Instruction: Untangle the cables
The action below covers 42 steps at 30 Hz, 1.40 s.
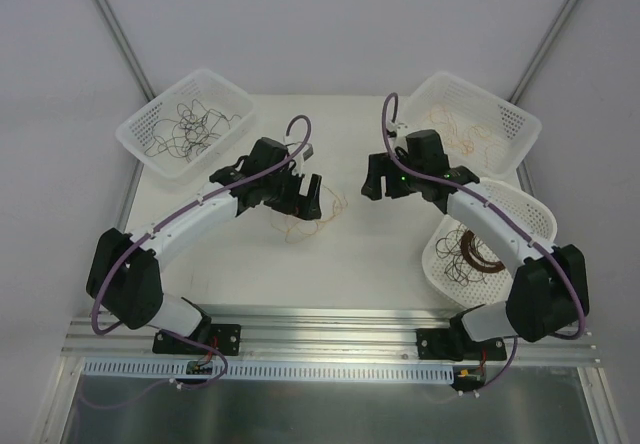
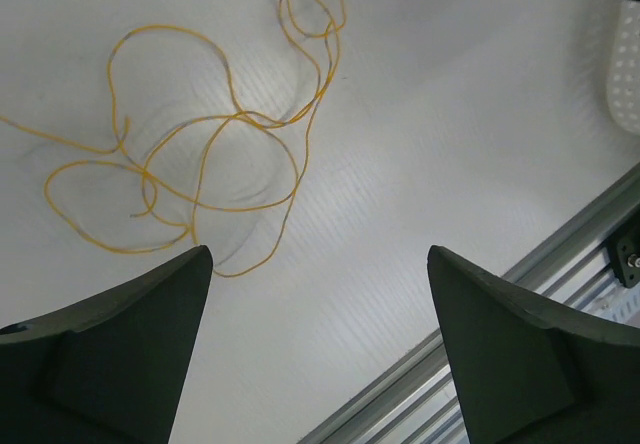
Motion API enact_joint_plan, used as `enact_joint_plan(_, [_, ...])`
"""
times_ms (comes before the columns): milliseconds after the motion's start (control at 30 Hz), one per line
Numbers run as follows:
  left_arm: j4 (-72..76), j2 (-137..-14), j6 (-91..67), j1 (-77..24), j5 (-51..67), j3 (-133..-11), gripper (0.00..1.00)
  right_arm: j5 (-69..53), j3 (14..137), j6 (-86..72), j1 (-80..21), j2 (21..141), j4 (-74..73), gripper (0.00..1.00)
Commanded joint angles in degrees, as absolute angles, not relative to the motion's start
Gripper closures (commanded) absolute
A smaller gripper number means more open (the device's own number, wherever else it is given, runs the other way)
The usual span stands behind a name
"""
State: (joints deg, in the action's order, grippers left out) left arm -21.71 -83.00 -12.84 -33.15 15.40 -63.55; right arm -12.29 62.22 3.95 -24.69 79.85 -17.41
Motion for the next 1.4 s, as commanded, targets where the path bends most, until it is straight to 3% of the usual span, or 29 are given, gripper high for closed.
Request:
enact_joint_plan(0, [-21.18,-81.91,-13.18,-31.47,13.27,-61.27,0.1,-16.69,65.65,5.45,-27.24,84.63,-17.75,0.24])
enact_joint_plan(300, [-21.18,-84.81,-17.4,-28.39,12.04,-59.15,0.17,-14.5,73.12,6.68,-32.96,96.48,-16.26,0.32])
enact_joint_plan(700, [-19.16,-84.99,-17.31,-28.39,16.08,-58.62,0.17,-16.88,78.05,17.48,-33.22,105.82,-19.07,0.58])
enact_joint_plan(1367, [-18.37,-84.11,-17.75,-28.48,17.05,-57.04,0.18,-19.15,82.09,26.37,-33.49,113.2,-18.02,0.56])
